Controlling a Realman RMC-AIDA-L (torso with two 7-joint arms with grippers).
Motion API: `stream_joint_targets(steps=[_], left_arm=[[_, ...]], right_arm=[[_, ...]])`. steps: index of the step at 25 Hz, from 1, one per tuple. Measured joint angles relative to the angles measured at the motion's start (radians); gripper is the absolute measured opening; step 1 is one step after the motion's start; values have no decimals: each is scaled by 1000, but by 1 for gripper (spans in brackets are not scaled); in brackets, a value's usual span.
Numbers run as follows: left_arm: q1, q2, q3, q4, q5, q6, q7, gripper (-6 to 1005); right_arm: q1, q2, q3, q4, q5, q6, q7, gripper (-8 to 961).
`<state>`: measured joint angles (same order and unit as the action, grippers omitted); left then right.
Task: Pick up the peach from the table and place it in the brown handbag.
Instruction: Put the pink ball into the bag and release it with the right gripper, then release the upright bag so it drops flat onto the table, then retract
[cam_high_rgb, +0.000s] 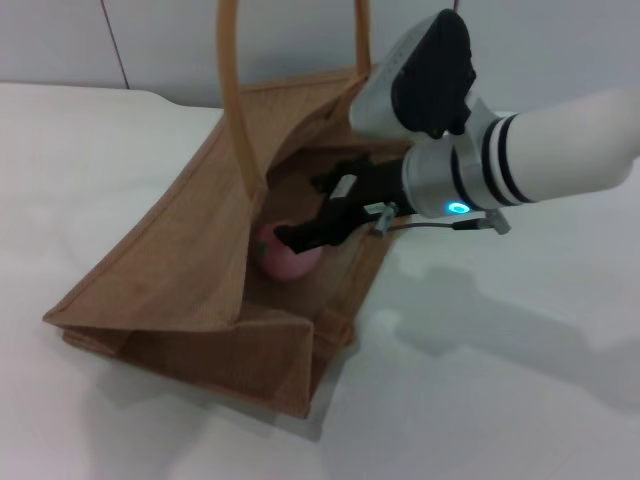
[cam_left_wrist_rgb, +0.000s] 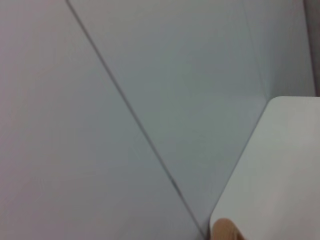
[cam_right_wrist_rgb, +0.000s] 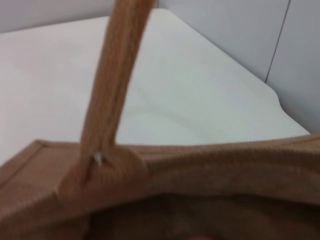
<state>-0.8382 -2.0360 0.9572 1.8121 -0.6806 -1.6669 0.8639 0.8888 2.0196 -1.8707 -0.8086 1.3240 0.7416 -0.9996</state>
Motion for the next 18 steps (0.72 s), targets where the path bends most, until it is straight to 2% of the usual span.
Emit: stream_joint_targets(steps=[4,10,13,18], left_arm=[[33,2,-40,-2,9,7,10,100],[81,3,-96,-21,26,30,23,99],[98,4,-126,-34,24,42,28,99],[122,1,-150,-53,13,64,32,113]], right_arm=[[-9,-18,45,-6,-76,38,32,885],[-49,-47,234,-78,-310,166,129,882],[-96,-47,314,-154,-396,176,135,880],[-181,-34,402,-292,-479,122,129,880]])
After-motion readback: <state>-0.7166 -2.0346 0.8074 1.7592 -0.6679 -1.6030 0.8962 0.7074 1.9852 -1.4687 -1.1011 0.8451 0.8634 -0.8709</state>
